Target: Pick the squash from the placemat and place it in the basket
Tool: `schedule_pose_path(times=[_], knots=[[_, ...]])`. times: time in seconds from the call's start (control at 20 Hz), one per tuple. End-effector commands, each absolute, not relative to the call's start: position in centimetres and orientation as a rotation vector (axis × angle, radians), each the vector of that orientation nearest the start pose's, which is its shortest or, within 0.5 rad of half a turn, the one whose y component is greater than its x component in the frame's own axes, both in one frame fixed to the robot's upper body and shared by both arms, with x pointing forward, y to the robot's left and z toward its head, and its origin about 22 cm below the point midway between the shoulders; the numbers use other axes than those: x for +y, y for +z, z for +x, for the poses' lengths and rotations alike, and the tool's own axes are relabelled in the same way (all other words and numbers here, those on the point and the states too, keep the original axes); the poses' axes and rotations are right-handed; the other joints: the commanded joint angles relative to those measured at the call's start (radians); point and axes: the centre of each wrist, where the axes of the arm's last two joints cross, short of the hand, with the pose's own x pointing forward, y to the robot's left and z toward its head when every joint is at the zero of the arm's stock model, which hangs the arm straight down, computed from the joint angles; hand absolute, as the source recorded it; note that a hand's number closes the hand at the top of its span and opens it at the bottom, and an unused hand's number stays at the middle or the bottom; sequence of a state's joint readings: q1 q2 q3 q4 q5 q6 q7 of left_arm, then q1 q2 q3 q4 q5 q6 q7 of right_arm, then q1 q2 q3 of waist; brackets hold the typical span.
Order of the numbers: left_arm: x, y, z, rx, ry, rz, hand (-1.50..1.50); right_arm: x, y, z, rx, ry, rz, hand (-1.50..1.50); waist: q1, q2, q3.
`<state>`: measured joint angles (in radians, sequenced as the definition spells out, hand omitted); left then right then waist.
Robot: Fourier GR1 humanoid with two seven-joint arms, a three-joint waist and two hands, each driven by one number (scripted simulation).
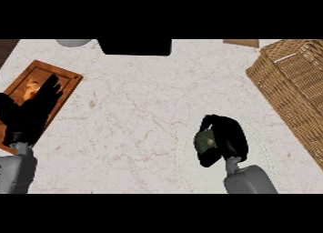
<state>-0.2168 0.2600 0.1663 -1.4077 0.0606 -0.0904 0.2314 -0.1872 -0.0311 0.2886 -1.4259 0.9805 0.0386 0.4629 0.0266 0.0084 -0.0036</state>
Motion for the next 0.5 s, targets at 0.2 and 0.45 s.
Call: schedule_pose_path(times=[0.2,0.45], knots=[[28.4,4.6,30.9,-1.424,-0.156,0.117,0.00,-11.9,5.7,34.3,-0.952,0.431,-0.922,1.50,0.070,0.022,0.004],[28.8,5.2,30.9,-1.422,-0.183,0.113,0.00,-8.8,10.2,36.5,-1.199,0.133,-0.933,1.50,0.101,0.013,0.005]])
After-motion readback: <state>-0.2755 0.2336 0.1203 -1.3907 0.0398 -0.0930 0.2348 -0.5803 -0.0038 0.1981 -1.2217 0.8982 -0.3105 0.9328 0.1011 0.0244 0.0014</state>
